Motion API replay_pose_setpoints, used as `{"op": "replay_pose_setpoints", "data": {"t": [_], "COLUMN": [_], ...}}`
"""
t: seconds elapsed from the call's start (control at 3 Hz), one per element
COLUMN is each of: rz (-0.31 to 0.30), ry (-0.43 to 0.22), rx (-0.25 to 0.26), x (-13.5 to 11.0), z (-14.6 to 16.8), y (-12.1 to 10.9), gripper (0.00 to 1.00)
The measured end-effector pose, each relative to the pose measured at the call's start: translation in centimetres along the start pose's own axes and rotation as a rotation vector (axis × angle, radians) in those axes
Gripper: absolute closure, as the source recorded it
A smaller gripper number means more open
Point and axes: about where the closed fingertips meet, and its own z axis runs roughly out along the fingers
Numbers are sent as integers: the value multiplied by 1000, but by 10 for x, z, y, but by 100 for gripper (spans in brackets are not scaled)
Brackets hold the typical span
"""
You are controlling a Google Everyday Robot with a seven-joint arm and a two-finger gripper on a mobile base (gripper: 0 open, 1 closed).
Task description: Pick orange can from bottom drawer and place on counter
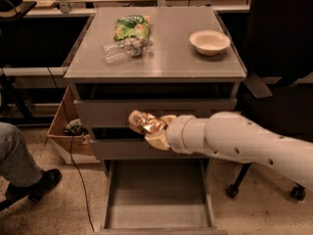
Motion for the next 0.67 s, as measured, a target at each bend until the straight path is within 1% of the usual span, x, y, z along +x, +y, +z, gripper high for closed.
{"op": "replay_pose_setpoints", "data": {"t": [0.33, 0.67], "rz": [-54, -96], "ry": [-49, -121], "rx": [8, 37], "x": [-50, -99], "z": [-15, -26], "y": [-15, -45], "gripper": [100, 100]}}
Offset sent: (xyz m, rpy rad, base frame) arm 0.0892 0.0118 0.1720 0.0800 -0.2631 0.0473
